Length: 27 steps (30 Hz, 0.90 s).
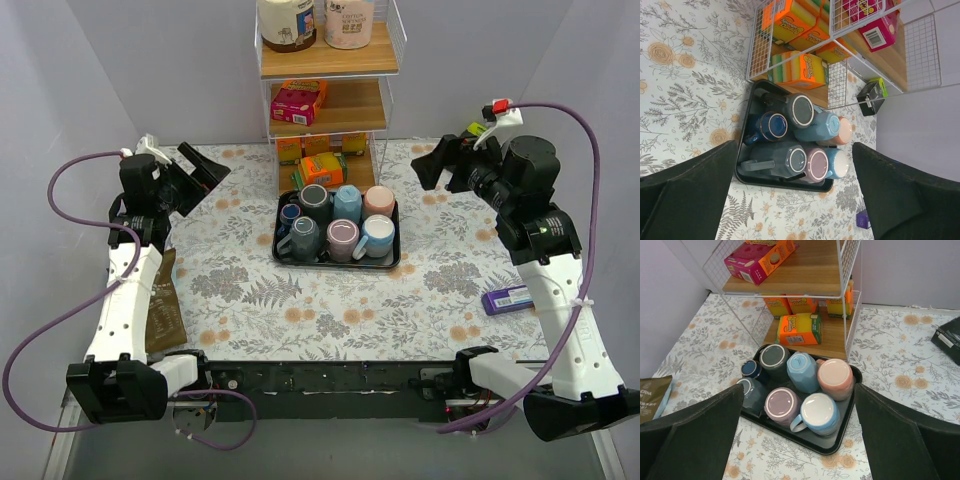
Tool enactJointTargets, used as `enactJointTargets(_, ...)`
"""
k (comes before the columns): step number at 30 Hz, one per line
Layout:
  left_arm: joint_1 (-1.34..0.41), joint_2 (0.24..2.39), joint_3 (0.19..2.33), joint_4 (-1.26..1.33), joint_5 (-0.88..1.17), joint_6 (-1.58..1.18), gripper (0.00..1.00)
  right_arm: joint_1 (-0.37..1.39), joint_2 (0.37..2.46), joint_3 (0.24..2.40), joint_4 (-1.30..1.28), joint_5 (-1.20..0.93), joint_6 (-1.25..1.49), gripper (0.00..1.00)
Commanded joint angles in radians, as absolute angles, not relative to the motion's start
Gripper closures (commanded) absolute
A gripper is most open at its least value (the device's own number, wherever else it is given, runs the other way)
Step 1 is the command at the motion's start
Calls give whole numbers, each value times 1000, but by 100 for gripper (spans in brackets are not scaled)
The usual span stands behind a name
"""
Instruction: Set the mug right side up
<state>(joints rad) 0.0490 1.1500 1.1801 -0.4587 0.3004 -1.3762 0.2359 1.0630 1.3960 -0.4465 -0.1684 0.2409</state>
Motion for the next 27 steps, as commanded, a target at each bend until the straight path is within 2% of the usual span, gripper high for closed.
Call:
enactJointTargets(1,46,1129,1210,-428,291,-1359,2,238,1066,1428,-410,-118,218,1)
enactJointTargets(7,45,1169,1315,-488,150,-1338,2,238,1126,1459,-434,-150,213,2)
enactJointTargets(11,46,1218,1281,-456,239,-1266,2,236,1080,1303,-309,-284,219,2)
enactJointTargets(16,46,1316,1302,-448,459,-1166,2,238,1132,1298,-339,-344,236,2)
enactJointTargets(20,44,1275,1209,-345,514,-1140,2,238,1235,1376,-475,-278,247,5)
enactJointTargets(23,25,1278,1181,-350,528,-1137,2,271,1305,1407,-563,-166,325,13)
enactJointTargets(26,-23,1275,1167,-331,517,-1157,2,356,1322,1341,-581,-22,483,17)
enactJointTargets(27,-38,1273,1166,-325,506,-1169,2,385,1337,1327,-598,85,526,20)
